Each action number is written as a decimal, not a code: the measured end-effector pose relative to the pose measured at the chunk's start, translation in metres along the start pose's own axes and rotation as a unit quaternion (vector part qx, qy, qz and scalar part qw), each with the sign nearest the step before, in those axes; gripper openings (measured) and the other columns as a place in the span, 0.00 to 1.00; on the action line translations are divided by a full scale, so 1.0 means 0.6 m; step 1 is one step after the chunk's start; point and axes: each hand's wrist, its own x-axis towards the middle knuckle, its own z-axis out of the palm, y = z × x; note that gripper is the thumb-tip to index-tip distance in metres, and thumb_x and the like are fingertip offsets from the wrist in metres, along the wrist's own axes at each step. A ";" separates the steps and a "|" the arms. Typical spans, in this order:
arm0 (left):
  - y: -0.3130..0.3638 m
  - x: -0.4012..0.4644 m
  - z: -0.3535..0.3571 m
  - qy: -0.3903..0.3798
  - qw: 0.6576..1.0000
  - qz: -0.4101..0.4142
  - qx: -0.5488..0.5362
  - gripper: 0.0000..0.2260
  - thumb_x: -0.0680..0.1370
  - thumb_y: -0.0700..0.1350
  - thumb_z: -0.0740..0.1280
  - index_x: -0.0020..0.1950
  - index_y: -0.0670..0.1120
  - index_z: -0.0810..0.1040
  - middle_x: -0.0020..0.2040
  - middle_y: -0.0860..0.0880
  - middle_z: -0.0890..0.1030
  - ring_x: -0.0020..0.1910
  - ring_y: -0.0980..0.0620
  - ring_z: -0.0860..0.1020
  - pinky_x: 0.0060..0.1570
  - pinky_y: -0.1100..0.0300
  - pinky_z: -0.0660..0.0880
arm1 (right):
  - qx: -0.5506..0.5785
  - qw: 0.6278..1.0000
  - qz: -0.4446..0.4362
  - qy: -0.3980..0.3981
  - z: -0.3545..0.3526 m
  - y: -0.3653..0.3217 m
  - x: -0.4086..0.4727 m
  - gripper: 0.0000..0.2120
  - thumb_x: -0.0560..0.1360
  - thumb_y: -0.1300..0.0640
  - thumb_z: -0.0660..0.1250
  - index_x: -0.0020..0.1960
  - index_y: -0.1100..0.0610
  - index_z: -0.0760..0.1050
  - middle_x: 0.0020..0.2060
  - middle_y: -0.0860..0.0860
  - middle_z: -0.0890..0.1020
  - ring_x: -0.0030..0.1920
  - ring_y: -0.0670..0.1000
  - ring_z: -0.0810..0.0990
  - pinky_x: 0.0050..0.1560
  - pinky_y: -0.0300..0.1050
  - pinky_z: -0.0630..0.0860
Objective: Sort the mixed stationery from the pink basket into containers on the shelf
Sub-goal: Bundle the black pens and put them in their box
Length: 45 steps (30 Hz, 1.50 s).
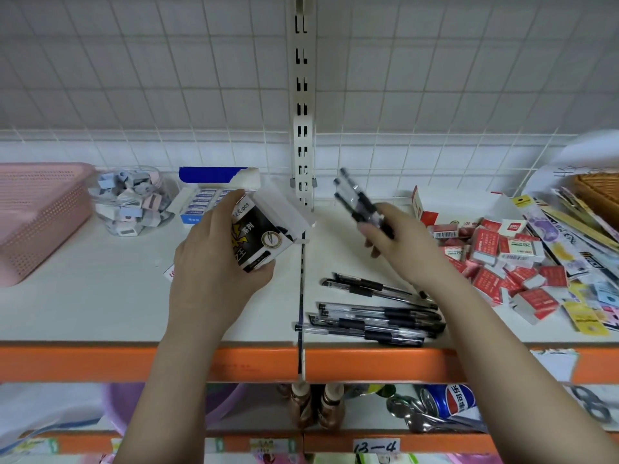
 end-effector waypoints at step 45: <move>0.043 -0.016 0.030 0.060 0.996 0.061 0.018 0.37 0.62 0.46 0.78 0.67 0.50 0.63 0.56 0.46 0.78 0.52 0.42 0.78 0.47 0.46 0.76 | 0.578 0.788 0.080 0.197 -0.042 -0.149 -0.046 0.13 0.80 0.50 0.58 0.43 0.49 0.78 0.28 0.41 0.72 0.32 0.41 0.70 0.37 0.33 0.69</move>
